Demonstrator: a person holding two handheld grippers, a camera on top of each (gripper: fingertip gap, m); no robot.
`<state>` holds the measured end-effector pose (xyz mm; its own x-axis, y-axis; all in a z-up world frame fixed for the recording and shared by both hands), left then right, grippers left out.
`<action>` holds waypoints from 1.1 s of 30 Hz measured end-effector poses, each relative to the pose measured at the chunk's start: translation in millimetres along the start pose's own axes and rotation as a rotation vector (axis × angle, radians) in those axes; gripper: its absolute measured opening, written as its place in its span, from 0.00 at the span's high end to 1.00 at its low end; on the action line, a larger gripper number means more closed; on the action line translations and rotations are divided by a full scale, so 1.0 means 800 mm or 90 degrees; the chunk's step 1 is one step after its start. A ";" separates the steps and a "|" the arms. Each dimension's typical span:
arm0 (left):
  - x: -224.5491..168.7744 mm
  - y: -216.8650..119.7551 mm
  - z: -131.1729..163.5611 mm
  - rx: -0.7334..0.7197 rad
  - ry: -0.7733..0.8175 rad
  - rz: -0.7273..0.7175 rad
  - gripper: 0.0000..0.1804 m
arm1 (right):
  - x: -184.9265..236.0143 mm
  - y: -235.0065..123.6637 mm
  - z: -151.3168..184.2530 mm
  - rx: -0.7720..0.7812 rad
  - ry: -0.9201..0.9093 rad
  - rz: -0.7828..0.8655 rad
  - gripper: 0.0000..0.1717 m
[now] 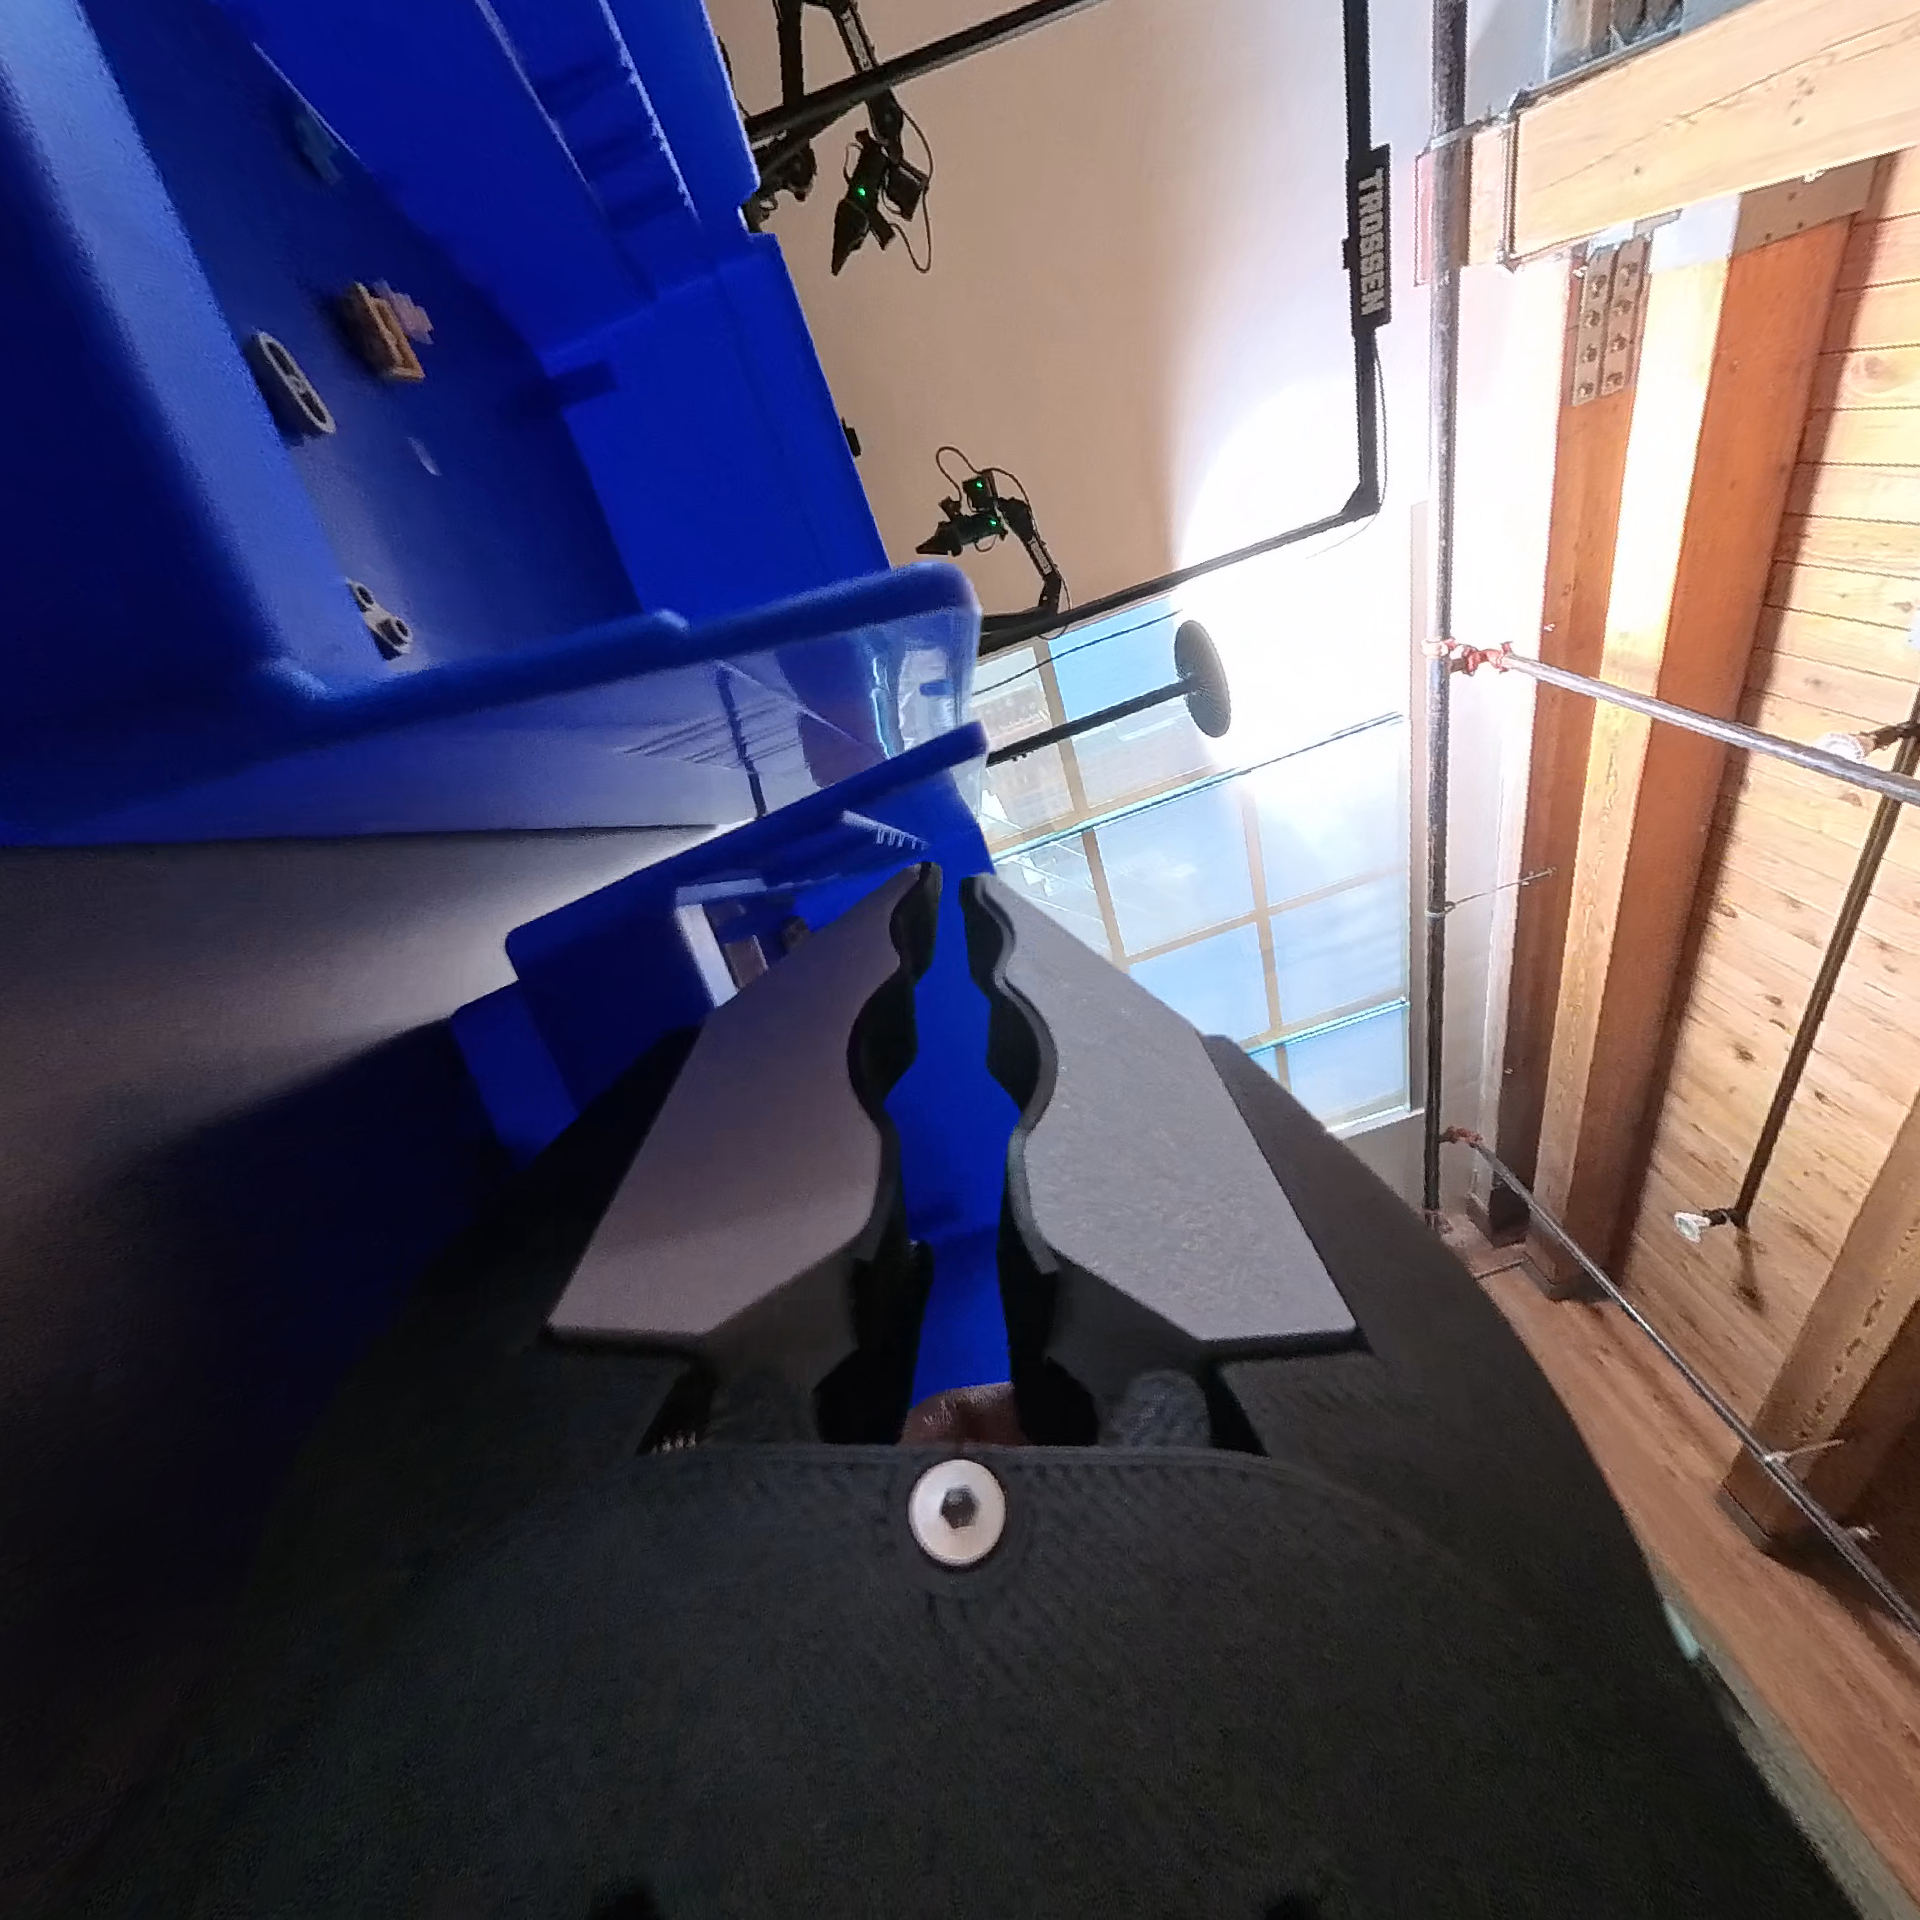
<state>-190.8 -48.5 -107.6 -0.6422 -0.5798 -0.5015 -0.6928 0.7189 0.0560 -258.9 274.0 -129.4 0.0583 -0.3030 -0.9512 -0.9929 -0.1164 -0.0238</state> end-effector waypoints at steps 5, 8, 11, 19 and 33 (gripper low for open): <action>0.002 0.004 0.001 0.017 -0.007 -0.012 0.81 | -0.001 0.002 0.003 -0.009 0.024 -0.011 0.99; 0.002 0.002 0.001 0.008 -0.004 -0.013 0.81 | -0.003 0.002 0.004 -0.011 0.037 -0.008 0.97; 0.002 0.000 0.000 -0.003 -0.001 -0.020 0.81 | -0.004 0.002 0.004 -0.011 0.038 -0.007 0.97; 0.002 -0.002 -0.001 -0.011 -0.002 -0.018 0.80 | -0.005 -0.001 0.003 -0.008 0.029 -0.002 0.94; -0.003 -0.005 -0.002 -0.021 0.013 0.009 0.80 | -0.005 -0.016 -0.011 -0.020 -0.004 0.019 0.82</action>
<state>-187.0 -50.3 -104.8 -0.6587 -0.5773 -0.4826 -0.6934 0.7148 0.0914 -245.3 268.7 -122.5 0.0275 -0.3008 -0.9533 -0.9904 -0.1375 0.0149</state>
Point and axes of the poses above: each gripper's, where its closed fingertips meet, y out along the fingers, z out of its underside, x = y × z across the jaws, the point moved 9 cm from there along -y, back along the fingers, and after that the axes turned 10 degrees about -z, right-handed, at the moved point
